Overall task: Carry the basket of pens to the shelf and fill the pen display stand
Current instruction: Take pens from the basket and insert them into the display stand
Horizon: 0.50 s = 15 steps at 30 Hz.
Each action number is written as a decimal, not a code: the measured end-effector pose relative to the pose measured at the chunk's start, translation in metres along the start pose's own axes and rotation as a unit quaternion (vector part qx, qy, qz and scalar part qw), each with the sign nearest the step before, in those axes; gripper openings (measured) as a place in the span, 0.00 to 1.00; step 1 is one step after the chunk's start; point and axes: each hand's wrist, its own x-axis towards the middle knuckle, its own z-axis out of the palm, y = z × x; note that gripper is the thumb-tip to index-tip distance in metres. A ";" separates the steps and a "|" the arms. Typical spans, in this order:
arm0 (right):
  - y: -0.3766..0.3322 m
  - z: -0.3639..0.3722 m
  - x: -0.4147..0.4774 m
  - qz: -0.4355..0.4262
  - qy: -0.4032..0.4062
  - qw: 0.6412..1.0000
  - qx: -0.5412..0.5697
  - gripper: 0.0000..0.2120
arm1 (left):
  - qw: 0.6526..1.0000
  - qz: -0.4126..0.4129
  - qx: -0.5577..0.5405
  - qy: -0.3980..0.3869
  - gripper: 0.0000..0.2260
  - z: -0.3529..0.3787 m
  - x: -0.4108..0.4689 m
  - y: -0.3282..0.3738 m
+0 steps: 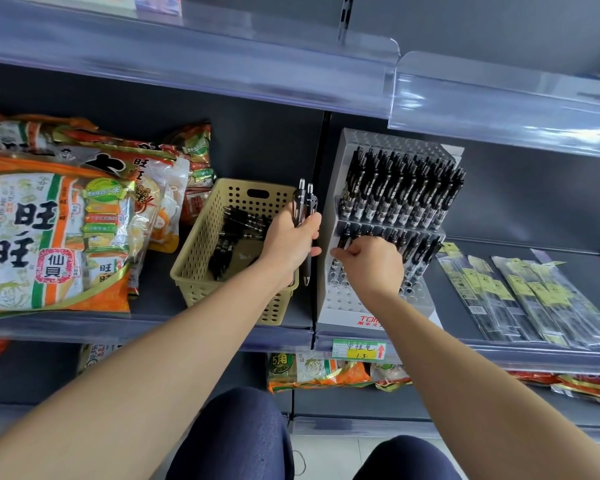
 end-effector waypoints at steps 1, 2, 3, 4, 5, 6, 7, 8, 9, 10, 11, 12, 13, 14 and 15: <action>0.001 -0.002 -0.002 -0.002 0.004 1.000 0.019 0.19 | 1.000 -0.007 -0.010 -0.005 0.04 0.000 0.000 0.000; 0.002 -0.004 -0.003 -0.009 0.008 0.999 0.051 0.18 | 1.000 -0.012 -0.018 -0.011 0.05 -0.001 -0.001 0.001; 0.002 -0.006 -0.005 -0.024 0.007 0.995 0.098 0.16 | 1.000 -0.016 -0.020 -0.015 0.04 -0.001 0.000 0.001; 0.001 -0.009 -0.006 -0.041 -0.001 0.987 0.158 0.12 | 1.000 -0.019 -0.018 -0.017 0.04 -0.001 -0.001 0.003; -0.001 -0.013 -0.007 -0.052 -0.016 0.974 0.219 0.07 | 1.000 -0.019 -0.013 -0.017 0.04 0.000 -0.001 0.004; -0.004 -0.018 -0.008 -0.054 -0.040 0.961 0.270 0.07 | 1.000 -0.016 -0.003 -0.018 0.04 0.001 -0.002 0.007; -0.007 -0.021 -0.008 -0.051 -0.071 0.947 0.309 0.09 | 1.000 -0.008 0.010 -0.024 0.04 0.002 -0.002 0.009; -0.010 -0.024 -0.007 -0.050 -0.102 0.934 0.338 0.12 | 0.999 0.002 0.026 -0.036 0.06 0.003 -0.004 0.012; -0.012 -0.027 -0.005 -0.048 -0.124 0.923 0.362 0.13 | 0.998 0.015 0.038 -0.054 0.08 0.004 -0.005 0.015; -0.014 -0.030 -0.005 -0.049 -0.136 0.910 0.388 0.12 | 0.996 0.028 0.044 -0.076 0.09 0.006 -0.008 0.019; -0.014 -0.032 -0.004 -0.050 -0.138 0.898 0.414 0.11 | 0.994 0.034 0.043 -0.097 0.10 0.007 -0.010 0.022; -0.014 -0.035 -0.004 -0.051 -0.135 0.888 0.436 0.10 | 0.992 0.034 0.039 -0.115 0.11 0.008 -0.014 0.024; -0.012 -0.038 -0.005 -0.051 -0.130 0.882 0.450 0.08 | 0.991 0.029 0.031 -0.128 0.11 0.010 -0.015 0.025; -0.010 -0.040 -0.006 -0.051 -0.129 0.877 0.459 0.07 | 0.990 0.022 0.022 -0.139 0.11 0.011 -0.018 0.027; -0.007 -0.044 -0.007 -0.050 -0.133 0.872 0.469 0.06 | 0.989 0.013 0.013 -0.147 0.11 0.013 -0.019 0.027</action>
